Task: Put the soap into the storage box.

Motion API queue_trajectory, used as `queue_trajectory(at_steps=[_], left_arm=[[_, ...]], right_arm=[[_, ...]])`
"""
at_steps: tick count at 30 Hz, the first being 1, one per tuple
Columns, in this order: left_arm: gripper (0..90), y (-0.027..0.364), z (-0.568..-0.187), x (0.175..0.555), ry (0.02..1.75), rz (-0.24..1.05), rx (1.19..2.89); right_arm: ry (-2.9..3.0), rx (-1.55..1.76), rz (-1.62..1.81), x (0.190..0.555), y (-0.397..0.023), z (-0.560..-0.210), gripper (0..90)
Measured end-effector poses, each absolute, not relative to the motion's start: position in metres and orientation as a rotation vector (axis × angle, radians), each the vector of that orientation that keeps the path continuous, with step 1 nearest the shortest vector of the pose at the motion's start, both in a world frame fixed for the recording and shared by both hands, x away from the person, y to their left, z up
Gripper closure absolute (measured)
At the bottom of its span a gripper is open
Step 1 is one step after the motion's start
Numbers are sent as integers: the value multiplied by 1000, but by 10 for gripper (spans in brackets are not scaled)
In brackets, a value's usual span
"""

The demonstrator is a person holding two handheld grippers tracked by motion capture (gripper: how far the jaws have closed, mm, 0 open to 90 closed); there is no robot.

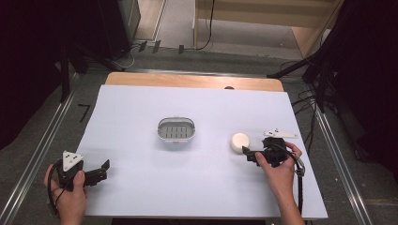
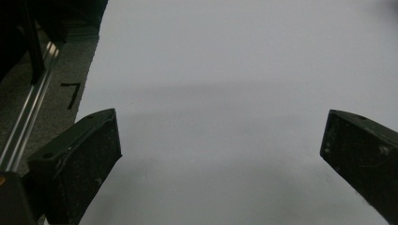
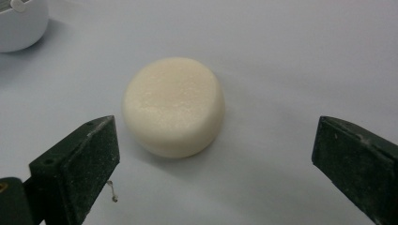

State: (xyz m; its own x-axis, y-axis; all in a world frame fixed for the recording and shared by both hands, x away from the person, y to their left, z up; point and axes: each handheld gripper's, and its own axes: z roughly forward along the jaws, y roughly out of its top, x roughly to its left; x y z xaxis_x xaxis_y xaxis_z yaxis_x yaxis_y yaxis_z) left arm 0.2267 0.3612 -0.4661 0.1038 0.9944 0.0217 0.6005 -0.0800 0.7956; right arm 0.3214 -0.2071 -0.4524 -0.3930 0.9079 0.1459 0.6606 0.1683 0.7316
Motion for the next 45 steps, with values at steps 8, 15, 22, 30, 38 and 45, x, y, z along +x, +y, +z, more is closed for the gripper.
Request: queue_trajectory(at_steps=[8,15,22,30,38,45], left_arm=[[0,361,-466,226,1562,800,1755],[0,362,-466,226,1565,794,1750],[0,362,-466,226,1563,794,1750],[0,362,-466,226,1562,796,1752],[0,362,-466,226,1563,796,1752],[0,362,-466,226,1561,793,1750]], right_arm=[[2152,1478,1055,328,-192,-452,13],[2165,1484,1044,334,-182,-457,12],[2180,1473,1012,338,-171,-464,23],[2164,1475,983,342,-163,-467,74],[2163,1490,977,343,-158,-472,107],[2145,1510,961,346,-156,-474,140]])
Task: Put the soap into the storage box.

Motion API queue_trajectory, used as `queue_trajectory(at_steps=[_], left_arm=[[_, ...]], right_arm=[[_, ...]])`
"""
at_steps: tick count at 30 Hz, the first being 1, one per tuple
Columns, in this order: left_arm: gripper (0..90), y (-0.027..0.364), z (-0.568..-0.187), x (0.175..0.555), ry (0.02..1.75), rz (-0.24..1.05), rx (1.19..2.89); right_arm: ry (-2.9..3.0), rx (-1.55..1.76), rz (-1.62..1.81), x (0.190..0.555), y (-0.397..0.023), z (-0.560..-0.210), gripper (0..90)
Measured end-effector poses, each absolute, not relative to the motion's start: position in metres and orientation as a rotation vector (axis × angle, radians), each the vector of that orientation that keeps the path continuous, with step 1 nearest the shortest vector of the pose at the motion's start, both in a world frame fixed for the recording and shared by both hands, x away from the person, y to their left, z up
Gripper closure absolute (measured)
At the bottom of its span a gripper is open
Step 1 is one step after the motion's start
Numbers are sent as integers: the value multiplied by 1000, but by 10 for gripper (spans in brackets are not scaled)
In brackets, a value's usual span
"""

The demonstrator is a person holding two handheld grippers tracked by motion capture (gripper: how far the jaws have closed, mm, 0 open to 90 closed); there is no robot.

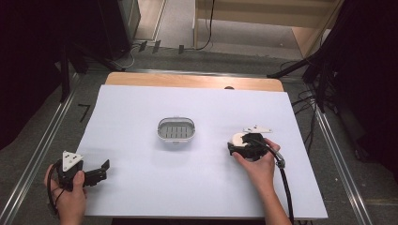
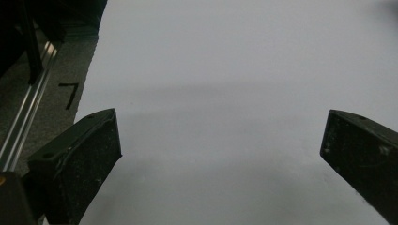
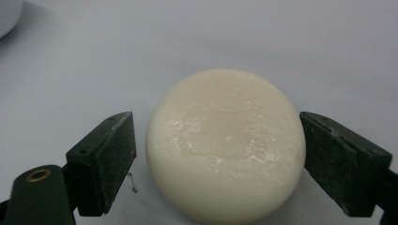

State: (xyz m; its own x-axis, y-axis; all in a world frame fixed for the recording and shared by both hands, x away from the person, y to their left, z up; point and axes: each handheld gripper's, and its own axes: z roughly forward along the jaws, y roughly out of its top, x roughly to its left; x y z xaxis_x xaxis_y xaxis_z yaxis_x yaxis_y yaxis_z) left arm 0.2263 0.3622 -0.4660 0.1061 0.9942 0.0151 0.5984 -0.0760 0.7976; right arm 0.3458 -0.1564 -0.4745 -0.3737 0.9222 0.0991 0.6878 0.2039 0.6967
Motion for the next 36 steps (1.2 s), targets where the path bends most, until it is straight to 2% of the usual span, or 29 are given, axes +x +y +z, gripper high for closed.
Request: queue_trajectory(at_steps=[5,7,20,36], left_arm=[[0,362,-466,226,1562,795,1750],[0,362,-466,226,1561,790,1751],[0,361,-466,226,1565,804,1754],[0,361,-466,227,1562,794,1756]], right_arm=[[2130,1537,942,346,-157,-477,180],[2130,1533,937,345,-156,-479,226],[2105,1568,950,343,-155,-479,233],[2162,1507,978,346,-153,-458,234]])
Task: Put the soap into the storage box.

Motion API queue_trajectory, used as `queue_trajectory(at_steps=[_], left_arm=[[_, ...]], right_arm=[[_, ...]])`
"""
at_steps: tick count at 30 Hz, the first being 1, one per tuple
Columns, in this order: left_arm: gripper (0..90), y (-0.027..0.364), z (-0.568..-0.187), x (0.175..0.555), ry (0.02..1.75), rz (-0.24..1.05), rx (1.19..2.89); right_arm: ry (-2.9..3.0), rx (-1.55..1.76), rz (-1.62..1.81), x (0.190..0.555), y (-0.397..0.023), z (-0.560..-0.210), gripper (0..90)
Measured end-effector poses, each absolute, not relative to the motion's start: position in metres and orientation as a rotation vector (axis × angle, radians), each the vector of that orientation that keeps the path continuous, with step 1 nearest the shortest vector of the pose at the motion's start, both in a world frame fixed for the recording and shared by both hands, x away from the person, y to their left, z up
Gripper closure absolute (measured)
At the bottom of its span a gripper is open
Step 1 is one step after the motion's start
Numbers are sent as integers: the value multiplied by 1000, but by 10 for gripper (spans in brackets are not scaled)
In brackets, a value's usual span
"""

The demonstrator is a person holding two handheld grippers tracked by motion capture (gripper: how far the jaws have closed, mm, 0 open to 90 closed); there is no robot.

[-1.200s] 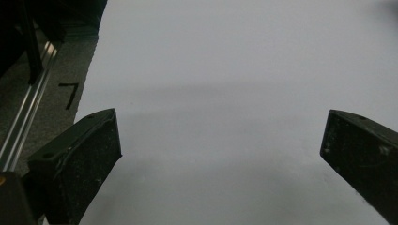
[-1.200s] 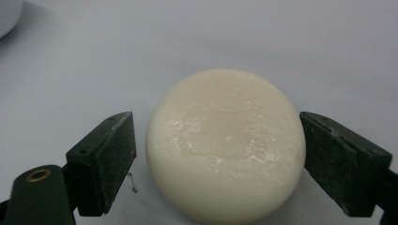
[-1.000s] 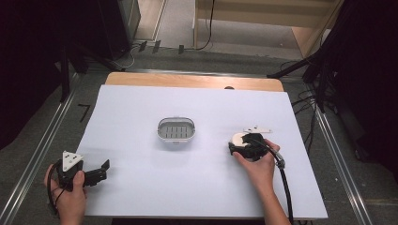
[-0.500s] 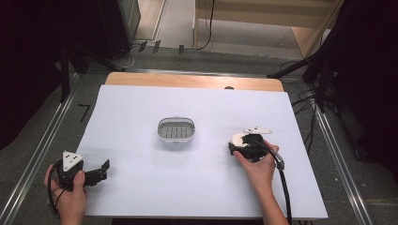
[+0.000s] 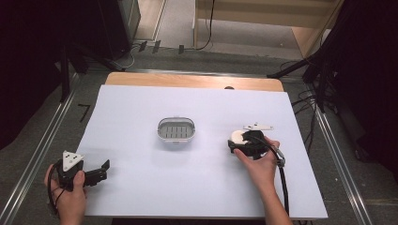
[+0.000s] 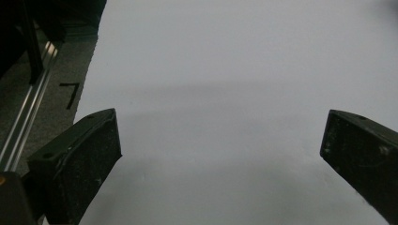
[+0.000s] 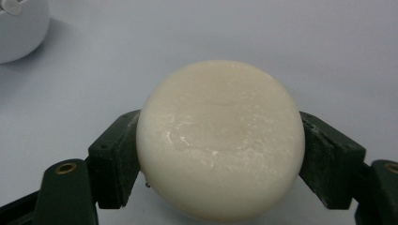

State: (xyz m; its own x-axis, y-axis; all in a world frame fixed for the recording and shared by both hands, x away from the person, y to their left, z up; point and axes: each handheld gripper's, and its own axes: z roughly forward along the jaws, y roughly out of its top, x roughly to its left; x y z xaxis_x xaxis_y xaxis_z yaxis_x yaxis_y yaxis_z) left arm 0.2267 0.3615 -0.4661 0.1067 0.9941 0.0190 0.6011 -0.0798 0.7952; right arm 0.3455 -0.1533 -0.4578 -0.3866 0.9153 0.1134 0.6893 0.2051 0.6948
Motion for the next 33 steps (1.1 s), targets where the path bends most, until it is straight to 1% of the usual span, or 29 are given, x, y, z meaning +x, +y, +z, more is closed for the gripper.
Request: queue_trajectory(at_steps=[14,33], left_arm=[[0,362,-466,227,1563,784,1751],[0,363,-466,227,1568,781,1746]], right_arm=[[2224,1429,988,354,-126,-438,234],[2255,1383,1019,361,-102,-430,234]])
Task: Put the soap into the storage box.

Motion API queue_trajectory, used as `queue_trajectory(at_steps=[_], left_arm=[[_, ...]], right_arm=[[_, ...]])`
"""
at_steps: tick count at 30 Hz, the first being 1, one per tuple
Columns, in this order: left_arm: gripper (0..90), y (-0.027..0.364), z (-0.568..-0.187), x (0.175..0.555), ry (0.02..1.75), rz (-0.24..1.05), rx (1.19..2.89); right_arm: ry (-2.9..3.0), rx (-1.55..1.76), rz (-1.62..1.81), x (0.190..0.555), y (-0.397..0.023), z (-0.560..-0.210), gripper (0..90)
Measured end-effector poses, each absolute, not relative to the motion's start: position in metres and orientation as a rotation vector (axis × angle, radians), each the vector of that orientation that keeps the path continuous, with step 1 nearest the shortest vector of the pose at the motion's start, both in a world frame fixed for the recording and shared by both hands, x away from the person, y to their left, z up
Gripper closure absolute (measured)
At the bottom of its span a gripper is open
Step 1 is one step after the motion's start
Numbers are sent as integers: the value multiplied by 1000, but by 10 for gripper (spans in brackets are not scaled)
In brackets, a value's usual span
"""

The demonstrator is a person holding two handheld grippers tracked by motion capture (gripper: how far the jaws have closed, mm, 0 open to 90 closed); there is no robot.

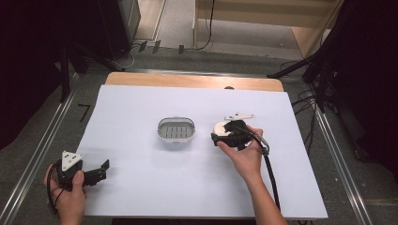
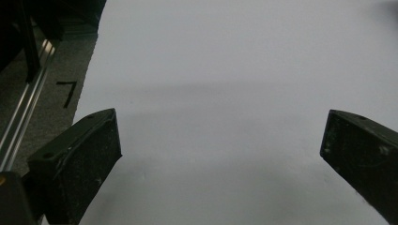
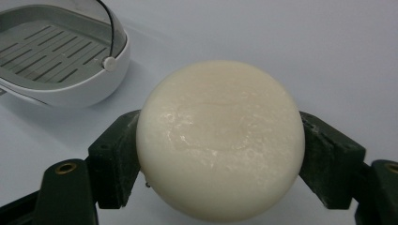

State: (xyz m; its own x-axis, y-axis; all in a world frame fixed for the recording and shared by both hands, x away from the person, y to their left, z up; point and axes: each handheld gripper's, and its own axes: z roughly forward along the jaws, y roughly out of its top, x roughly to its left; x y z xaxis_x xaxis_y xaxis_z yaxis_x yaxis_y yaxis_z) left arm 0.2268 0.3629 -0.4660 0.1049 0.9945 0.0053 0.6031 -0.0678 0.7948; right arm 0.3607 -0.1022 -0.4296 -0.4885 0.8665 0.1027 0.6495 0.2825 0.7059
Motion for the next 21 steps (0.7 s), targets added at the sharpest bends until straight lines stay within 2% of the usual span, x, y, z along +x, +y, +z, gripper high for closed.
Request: queue_trajectory(at_steps=[21], left_arm=[[0,363,-466,227,1569,777,1746]], right_arm=[[2284,1327,1046,367,-76,-416,234]])
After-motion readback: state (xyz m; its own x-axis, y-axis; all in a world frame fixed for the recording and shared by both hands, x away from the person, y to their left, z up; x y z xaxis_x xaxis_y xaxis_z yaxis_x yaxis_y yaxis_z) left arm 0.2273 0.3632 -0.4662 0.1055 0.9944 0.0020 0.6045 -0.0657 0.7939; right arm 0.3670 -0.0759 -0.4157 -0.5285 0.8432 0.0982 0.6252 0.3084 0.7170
